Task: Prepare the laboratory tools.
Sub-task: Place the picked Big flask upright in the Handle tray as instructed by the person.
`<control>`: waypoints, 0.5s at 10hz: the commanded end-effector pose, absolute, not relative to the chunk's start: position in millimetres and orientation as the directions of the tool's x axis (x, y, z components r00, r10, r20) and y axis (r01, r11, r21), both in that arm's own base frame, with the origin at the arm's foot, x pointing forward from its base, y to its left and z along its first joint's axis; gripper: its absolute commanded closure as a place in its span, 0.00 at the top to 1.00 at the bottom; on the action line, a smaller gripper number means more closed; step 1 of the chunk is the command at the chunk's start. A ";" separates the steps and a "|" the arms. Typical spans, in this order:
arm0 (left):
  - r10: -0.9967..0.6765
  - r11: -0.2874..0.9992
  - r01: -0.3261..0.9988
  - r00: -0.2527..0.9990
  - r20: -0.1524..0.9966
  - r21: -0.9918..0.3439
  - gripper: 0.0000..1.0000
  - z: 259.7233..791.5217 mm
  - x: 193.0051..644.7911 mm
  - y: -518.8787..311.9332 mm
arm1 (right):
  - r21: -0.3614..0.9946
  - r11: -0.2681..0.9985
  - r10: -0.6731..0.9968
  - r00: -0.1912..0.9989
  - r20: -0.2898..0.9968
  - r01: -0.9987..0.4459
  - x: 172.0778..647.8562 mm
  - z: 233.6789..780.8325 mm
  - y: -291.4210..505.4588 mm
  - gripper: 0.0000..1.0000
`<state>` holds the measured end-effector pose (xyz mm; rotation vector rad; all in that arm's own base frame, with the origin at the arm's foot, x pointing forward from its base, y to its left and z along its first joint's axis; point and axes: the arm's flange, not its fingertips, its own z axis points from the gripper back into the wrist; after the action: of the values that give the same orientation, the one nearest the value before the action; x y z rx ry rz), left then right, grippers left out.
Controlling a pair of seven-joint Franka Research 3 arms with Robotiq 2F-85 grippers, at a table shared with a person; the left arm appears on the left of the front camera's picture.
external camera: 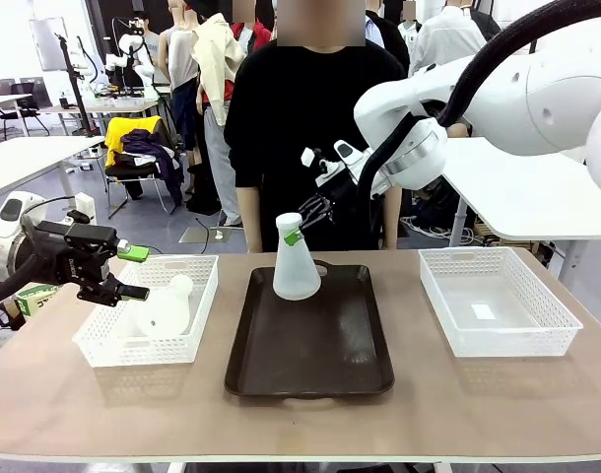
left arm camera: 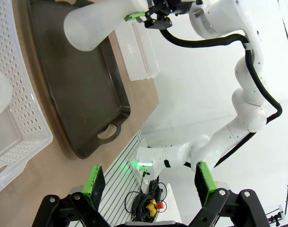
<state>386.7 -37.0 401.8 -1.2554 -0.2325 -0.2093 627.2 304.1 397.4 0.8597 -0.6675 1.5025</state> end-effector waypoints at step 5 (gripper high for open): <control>-0.017 0.273 0.306 0.949 0.314 -0.912 1.00 400.3 386.0 -37.9 | 0.081 -0.126 0.523 0.003 0.852 -0.989 634.4 373.8 300.2 0.00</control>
<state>386.7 -37.0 401.8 -1.2554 -0.2325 -0.2093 631.2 302.6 371.5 0.8826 -0.6458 1.4896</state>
